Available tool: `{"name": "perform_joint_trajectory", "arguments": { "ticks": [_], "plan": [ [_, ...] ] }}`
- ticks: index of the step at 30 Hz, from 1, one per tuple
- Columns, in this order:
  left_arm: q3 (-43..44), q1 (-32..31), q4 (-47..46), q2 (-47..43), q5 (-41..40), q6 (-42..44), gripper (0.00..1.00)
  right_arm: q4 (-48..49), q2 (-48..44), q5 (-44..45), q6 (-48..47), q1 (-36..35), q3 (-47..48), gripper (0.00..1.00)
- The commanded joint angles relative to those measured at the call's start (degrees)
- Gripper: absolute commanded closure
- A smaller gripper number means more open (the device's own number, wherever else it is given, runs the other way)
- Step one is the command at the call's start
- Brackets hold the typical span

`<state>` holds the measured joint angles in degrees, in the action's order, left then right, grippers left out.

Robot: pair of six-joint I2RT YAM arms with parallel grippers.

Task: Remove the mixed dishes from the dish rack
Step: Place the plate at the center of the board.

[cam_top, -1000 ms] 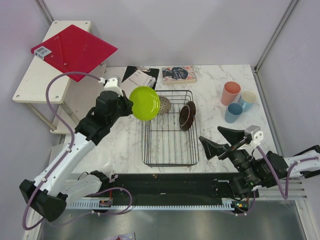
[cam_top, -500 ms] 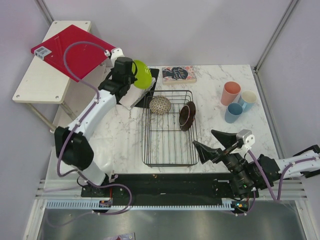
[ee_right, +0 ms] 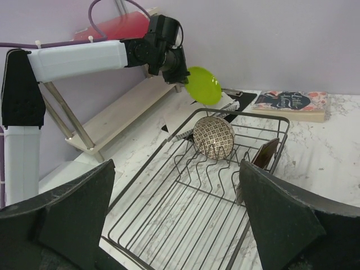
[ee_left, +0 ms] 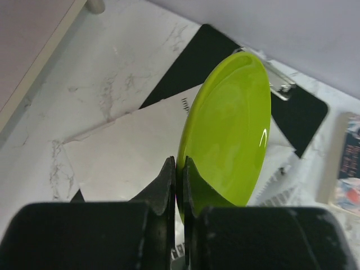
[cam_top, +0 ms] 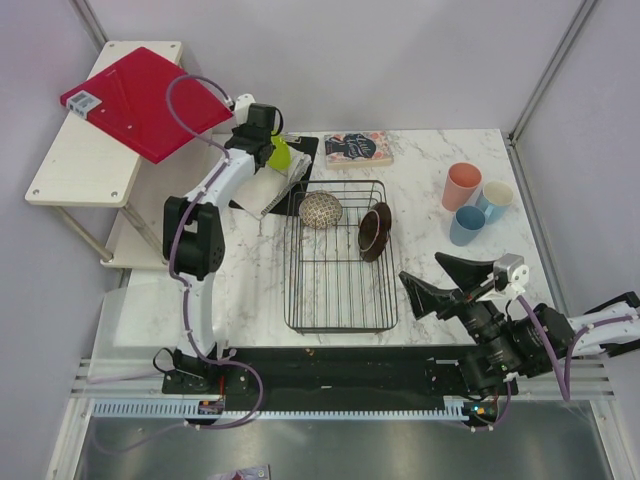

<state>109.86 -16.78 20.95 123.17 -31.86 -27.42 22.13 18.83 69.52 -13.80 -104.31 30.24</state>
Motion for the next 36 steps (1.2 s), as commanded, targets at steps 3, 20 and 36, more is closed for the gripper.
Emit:
{"name": "perform_joint_trajectory", "arguments": {
  "ticks": [3,20,36],
  "plan": [
    [0.6,5.1,2.1,1.1,5.7,-7.7,0.98,2.9,-0.3,1.8,-4.8,-0.1,0.6,0.02],
    [-4.7,5.3,0.3,-2.1,15.1,-9.6,0.98,6.0,-0.4,1.9,-6.4,-0.1,-1.5,0.02],
    [-6.2,5.3,-1.9,-10.9,15.2,-7.2,0.98,8.8,3.5,1.4,-7.2,0.0,-2.5,0.02]
  ]
}}
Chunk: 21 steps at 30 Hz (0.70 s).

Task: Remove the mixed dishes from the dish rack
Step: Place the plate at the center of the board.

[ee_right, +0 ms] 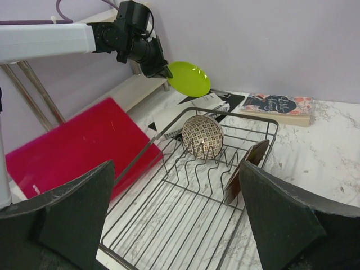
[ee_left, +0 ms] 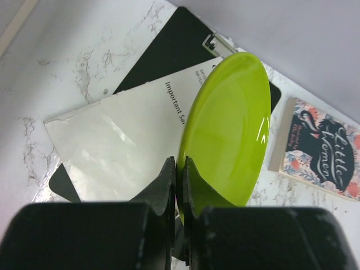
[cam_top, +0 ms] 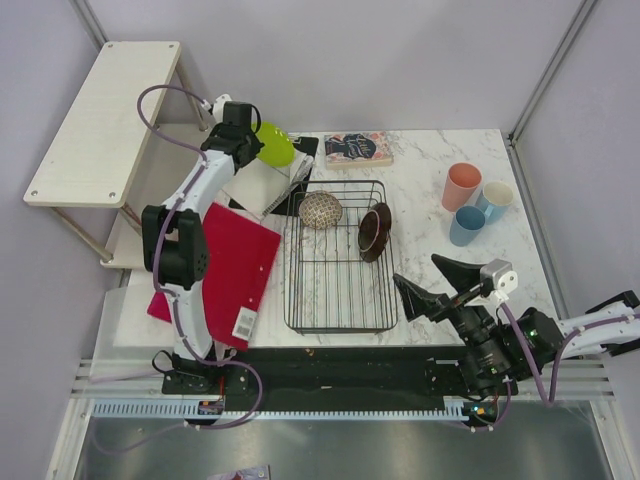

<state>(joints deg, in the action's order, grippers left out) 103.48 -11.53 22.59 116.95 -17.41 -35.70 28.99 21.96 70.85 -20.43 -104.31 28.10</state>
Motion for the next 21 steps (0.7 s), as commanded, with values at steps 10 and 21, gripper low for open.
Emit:
{"name": "perform_joint_trajectory", "arguments": {
  "ticks": [10,21],
  "plan": [
    [0.8,0.1,-3.6,-5.1,2.1,1.3,0.98,1.5,-0.1,0.1,0.0,0.1,-0.7,0.02],
    [2.6,0.7,0.2,5.1,3.1,0.1,0.98,-1.6,-0.2,1.2,2.4,0.1,-0.1,0.02]
  ]
}}
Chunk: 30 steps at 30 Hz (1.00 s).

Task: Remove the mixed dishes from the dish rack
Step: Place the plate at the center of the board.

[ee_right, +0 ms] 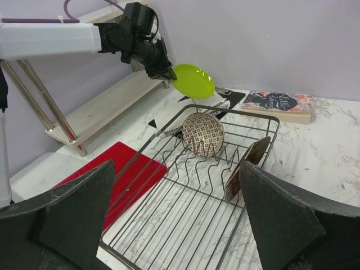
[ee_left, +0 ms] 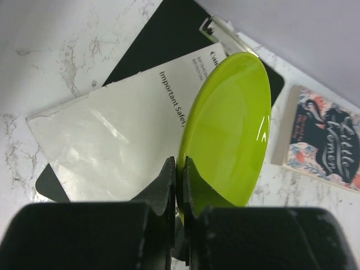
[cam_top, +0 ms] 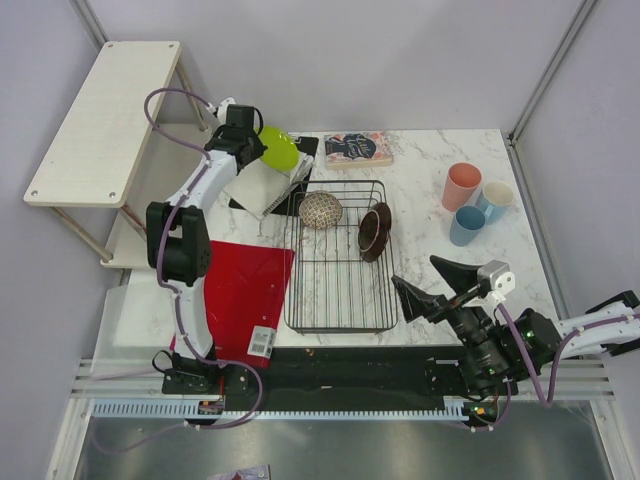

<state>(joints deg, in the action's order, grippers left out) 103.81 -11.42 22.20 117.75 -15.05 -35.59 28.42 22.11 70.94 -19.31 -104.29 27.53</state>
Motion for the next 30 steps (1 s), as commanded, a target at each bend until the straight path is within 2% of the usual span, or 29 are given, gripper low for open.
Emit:
{"name": "perform_joint_trajectory", "arguments": {
  "ticks": [1,5,6,8,9,11,12,14,15,22,24,26,27,28,29,30],
  "plan": [
    [2.4,0.7,0.8,5.1,0.8,0.0,0.98,-1.4,-0.5,1.2,1.6,0.1,0.5,0.02],
    [3.7,1.0,1.9,8.7,0.9,0.0,0.96,-2.6,-0.6,1.9,1.9,0.1,0.9,0.02],
    [3.9,1.1,2.2,9.0,1.0,0.1,0.81,-2.8,-0.7,2.1,1.9,0.1,0.9,0.02],
    [3.9,1.3,2.7,9.3,0.9,0.1,0.64,-2.9,-0.7,2.3,1.9,0.1,0.9,0.02],
    [4.0,1.2,2.7,9.1,0.7,0.1,0.50,-2.8,-0.7,2.3,1.9,0.1,0.9,0.02],
    [4.1,1.3,2.9,8.5,0.7,0.1,0.39,-2.7,-0.6,2.3,1.6,0.1,0.7,0.02],
    [4.3,1.2,2.9,7.8,0.8,0.1,0.29,-2.1,-0.6,2.3,1.3,0.1,0.4,0.02],
    [5.6,1.3,4.3,6.5,0.7,0.2,0.24,-1.5,-0.1,2.2,1.0,0.2,0.2,0.02],
    [5.6,1.3,4.3,4.6,0.7,-0.1,0.05,-1.3,0.0,2.2,1.1,0.2,0.2,0.02],
    [3.9,-0.1,4.3,-7.5,2.5,-1.1,0.03,-0.4,1.4,3.7,1.5,0.8,0.5,0.02],
    [1.4,-1.9,4.2,-11.0,2.3,-0.4,0.02,-0.4,2.3,4.1,1.9,1.1,1.4,0.02],
    [-2.3,-4.0,4.0,-16.4,1.4,0.9,0.02,-0.7,5.1,8.1,2.1,2.9,2.4,0.02],
    [-3.9,-6.5,3.1,-18.2,1.1,1.3,0.01,-2.8,6.5,9.6,2.2,4.3,4.4,0.02],
    [-5.9,-7.9,2.4,-20.4,0.1,2.4,0.01,-6.5,9.5,11.0,7.2,8.3,6.1,0.02],
    [-10.0,-9.3,1.5,-24.1,-0.4,2.8,0.01,-18.5,10.8,11.0,11.3,10.9,8.4,0.02],
    [-12.2,-12.3,0.5,-26.3,-0.8,3.2,0.01,-23.6,12.1,9.2,15.6,14.0,12.4,0.02]
  ]
}}
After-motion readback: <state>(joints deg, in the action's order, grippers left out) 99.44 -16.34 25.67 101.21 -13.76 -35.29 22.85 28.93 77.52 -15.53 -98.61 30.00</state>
